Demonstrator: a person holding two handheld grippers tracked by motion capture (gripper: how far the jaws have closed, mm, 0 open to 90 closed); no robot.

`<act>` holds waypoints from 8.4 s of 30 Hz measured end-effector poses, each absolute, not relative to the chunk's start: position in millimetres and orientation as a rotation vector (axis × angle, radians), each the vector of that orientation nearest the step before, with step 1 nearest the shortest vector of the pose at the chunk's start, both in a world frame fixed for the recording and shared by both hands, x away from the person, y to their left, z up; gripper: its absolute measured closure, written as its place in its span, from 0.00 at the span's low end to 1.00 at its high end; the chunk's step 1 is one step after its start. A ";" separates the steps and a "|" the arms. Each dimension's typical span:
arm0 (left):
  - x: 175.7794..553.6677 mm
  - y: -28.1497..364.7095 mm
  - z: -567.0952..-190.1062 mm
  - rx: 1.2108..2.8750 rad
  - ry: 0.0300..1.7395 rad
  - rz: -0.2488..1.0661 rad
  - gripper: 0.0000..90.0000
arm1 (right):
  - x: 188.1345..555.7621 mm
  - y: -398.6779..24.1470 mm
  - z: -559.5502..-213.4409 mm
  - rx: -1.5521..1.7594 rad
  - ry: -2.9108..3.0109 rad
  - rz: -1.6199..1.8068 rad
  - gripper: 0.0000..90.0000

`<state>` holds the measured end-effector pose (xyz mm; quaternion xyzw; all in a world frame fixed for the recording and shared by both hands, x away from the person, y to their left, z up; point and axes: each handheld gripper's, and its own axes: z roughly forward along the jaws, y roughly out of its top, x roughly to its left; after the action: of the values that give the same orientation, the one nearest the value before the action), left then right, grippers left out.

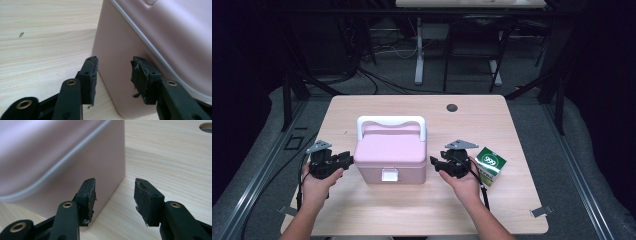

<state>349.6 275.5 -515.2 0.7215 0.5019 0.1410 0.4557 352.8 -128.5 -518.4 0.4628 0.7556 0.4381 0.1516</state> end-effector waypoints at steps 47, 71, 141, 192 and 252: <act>326.7 249.7 -511.2 1.790 1.210 0.372 1.00 | 328.9 -109.3 -518.5 1.329 2.079 1.227 1.00; 297.3 229.8 -508.3 1.867 1.141 0.364 1.00 | 289.9 -134.1 -514.9 1.321 2.117 1.202 1.00; 315.4 229.9 -446.4 1.926 0.962 0.220 0.61 | 311.3 -163.8 -447.7 1.153 2.250 1.458 0.66; 312.3 213.8 -445.1 1.952 0.934 0.248 0.81 | 302.9 -154.3 -454.6 1.076 2.239 1.437 0.83; 276.3 221.9 -460.7 1.993 0.866 0.136 0.99 | 319.2 -158.2 -434.8 1.182 2.181 1.576 0.83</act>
<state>276.3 221.9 -460.7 0.8110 0.3526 0.0554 0.4636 319.2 -158.2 -434.8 0.4002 0.7383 0.5334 0.1012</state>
